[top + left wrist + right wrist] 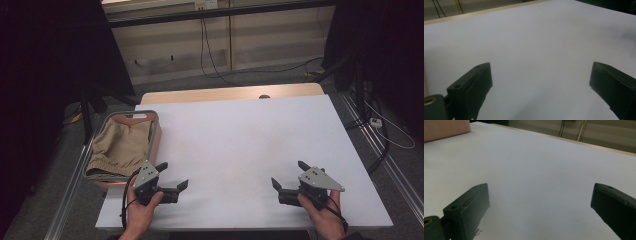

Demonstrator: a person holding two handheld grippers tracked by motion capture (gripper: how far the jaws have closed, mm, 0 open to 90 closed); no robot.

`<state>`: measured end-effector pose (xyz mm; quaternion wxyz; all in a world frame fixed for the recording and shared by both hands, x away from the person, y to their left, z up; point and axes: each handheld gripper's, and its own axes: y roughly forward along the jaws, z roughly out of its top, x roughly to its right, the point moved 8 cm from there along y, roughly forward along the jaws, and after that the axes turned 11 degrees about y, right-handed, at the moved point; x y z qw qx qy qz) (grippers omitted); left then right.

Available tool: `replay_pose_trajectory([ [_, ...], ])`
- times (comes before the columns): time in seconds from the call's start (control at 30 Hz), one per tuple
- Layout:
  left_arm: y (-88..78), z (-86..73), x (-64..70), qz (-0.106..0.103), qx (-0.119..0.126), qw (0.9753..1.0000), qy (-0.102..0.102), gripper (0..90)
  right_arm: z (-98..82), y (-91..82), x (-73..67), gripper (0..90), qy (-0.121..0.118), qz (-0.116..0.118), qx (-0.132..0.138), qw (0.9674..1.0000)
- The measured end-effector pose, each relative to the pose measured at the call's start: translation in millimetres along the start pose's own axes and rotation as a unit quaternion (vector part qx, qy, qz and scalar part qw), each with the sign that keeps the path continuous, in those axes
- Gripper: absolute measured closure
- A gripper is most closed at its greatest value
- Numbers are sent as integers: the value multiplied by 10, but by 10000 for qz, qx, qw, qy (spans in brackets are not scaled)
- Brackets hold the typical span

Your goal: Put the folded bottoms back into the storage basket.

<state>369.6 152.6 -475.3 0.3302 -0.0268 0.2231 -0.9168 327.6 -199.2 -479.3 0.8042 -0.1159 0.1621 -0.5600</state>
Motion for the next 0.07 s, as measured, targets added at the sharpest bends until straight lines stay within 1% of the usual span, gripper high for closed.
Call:
replay_pose_trajectory([
  [0.07,-1,1,3,5,0,10000,-10,46,-8,16,13,18,35,-16,-51,10000],
])
